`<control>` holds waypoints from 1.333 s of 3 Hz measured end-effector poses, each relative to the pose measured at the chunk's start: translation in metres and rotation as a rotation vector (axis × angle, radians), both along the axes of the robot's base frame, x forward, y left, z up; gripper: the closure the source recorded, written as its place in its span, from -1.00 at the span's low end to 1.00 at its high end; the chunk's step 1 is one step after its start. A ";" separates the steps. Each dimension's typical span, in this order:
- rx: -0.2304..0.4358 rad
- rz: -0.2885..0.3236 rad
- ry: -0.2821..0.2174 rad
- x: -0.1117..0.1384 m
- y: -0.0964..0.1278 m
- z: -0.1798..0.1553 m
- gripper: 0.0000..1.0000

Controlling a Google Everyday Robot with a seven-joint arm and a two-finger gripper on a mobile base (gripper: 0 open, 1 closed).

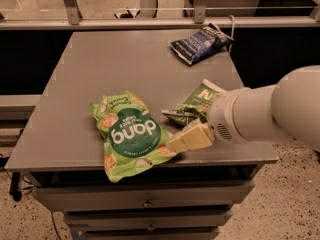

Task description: Move green jalapeno chip bag near green rice chip bag

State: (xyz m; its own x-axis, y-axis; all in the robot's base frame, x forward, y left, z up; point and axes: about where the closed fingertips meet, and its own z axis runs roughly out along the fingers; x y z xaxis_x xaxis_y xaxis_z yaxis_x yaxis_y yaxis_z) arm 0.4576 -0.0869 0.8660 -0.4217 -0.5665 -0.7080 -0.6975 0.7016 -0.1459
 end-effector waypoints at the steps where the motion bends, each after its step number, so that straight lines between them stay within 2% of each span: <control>1: 0.032 -0.021 -0.030 -0.001 -0.010 0.001 -1.00; 2: 0.080 -0.077 -0.098 -0.007 -0.042 0.012 -1.00; 3: 0.170 -0.152 -0.157 -0.009 -0.085 0.018 -1.00; 4: 0.194 -0.210 -0.196 -0.022 -0.114 0.025 -1.00</control>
Offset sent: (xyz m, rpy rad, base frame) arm -0.0187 -0.0941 0.0263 0.1323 -0.2049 -0.1389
